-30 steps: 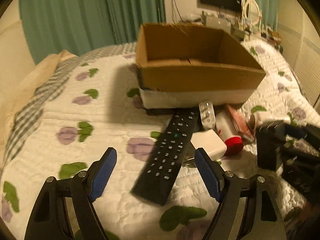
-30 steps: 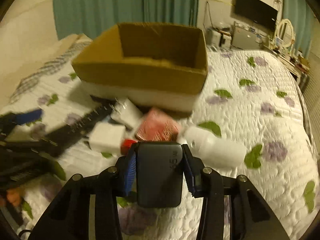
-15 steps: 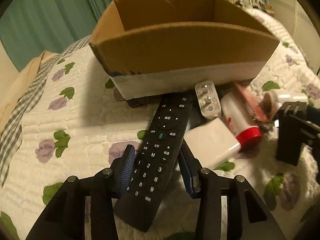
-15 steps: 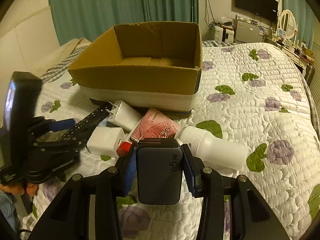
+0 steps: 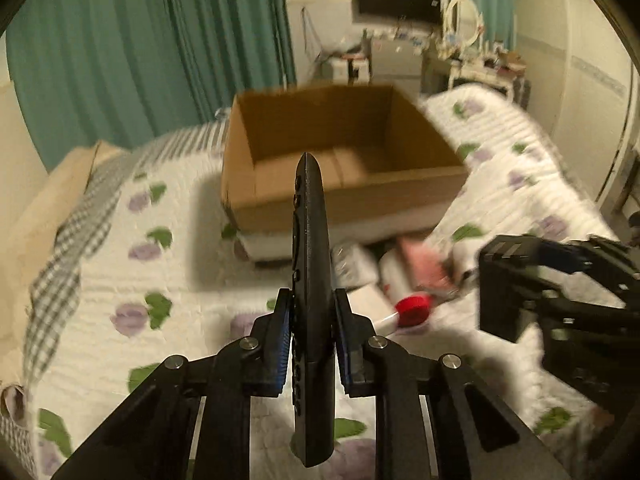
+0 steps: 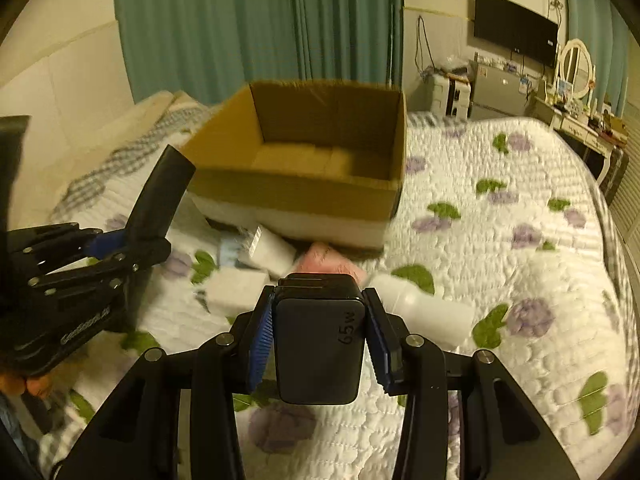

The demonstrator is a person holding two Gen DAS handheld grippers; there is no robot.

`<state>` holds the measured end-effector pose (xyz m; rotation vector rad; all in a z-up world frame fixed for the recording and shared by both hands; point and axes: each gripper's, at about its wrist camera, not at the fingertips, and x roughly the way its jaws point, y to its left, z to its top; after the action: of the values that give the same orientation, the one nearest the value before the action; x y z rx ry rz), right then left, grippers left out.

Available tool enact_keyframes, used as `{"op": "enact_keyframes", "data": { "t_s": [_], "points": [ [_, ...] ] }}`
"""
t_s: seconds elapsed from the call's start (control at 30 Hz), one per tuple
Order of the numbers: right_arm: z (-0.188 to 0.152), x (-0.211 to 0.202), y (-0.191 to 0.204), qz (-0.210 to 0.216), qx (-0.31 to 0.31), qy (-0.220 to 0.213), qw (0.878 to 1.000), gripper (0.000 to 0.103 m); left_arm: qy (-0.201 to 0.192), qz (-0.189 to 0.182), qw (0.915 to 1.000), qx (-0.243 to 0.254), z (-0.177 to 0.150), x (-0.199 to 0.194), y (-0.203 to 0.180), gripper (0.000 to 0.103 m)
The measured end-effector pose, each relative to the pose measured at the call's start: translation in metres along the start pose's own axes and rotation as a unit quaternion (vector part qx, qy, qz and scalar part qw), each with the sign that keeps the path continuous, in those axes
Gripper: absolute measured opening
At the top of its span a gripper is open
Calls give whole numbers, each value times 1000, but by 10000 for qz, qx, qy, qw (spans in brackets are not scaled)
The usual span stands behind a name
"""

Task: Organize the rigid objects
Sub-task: 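Grasp the black charger with the right gripper while the left grasps the black remote, then lower the remote into the box with the left gripper while the right drops the charger in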

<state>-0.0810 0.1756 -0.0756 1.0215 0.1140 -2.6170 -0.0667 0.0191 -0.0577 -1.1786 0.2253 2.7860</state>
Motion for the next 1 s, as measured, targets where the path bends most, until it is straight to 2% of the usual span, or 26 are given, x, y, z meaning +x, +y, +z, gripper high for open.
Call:
{"op": "enact_keyframes", "data": {
  "t_s": [0.13,0.3,0.43,0.6,0.7,0.83,1.0],
  "points": [
    [28,-22,1,84,-46,-331,9994,42,-275,-170,9994,-91,26,-26,2,19],
    [73,-32,4,-33,-353,-797,9962,41,-545,-304,9979,-163,74,-27,13,19],
    [107,-21,-1,-25,-378,-1011,9942,41,-657,-281,9973,-140,118,-10,19,19],
    [136,8,-7,-61,-398,-1104,9931,41,-421,-312,9984,-229,155,39,30,19],
    [145,32,-12,-73,-361,-1040,9939,41,-178,-179,9995,-188,158,73,31,19],
    [145,63,-21,-49,-277,-847,9960,41,201,-154,9993,-259,145,116,33,20],
    [138,85,-29,8,-192,-655,9977,41,248,-110,9990,-341,130,134,38,23]
  ]
}}
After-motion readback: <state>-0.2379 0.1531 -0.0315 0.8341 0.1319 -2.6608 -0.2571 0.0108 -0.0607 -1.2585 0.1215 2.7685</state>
